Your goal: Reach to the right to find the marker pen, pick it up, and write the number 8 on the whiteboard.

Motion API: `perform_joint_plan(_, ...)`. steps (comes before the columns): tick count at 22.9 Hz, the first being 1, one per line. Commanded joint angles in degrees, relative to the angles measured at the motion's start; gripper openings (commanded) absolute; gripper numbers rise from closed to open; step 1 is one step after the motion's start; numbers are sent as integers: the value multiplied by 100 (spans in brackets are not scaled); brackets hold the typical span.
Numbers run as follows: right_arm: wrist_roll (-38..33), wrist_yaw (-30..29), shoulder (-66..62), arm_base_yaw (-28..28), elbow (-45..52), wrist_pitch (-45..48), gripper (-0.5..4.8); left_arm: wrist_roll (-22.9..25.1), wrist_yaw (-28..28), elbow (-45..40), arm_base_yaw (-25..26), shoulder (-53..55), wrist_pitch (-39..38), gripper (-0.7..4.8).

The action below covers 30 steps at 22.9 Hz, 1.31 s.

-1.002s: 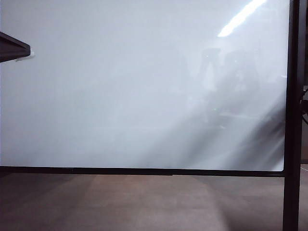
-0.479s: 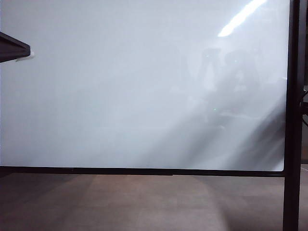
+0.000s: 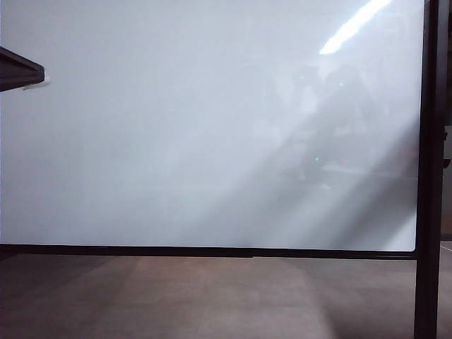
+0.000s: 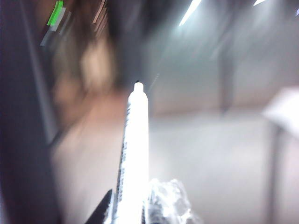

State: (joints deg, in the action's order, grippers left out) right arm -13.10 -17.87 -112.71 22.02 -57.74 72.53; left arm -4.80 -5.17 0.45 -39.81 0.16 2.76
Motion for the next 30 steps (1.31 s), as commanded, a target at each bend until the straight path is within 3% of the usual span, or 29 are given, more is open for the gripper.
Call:
perform_joint_plan(1, -282, 282, 1185, 367, -31, -741, -6, -13, -4, 4, 2, 7, 68, -5)
perform_joint_plan(3, -603, 407, 2371, 549, -31, -1958, -6, -15, -4, 4, 68, 7, 70, -5)
perform_joint_plan(7, -748, 651, 3888, 516, -37, -2800, -6, -15, -4, 4, 732, 7, 68, -5)
perform_joint_plan(10, -1132, 614, 4791, -15, -37, -3829, -6, -13, -13, 4, 1346, 7, 68, -5)
perform_joint_plan(15, -562, 1021, 5263, -2186, -37, -4843, -6, -13, -2, 111, 2135, 7, 20, -5)
perform_joint_plan(18, -525, 1073, 5263, -2931, -37, -5040, -6, -15, -4, 116, 2245, 7, -7, -5)
perform_joint_plan(22, -485, 1187, 5274, -3421, -37, -5209, -6, -13, -7, 114, 2243, 7, -42, -5)
perform_joint_plan(30, -461, 1360, 5372, -3471, -37, -5525, -6, -13, 0, 83, 2243, 7, -101, -5)
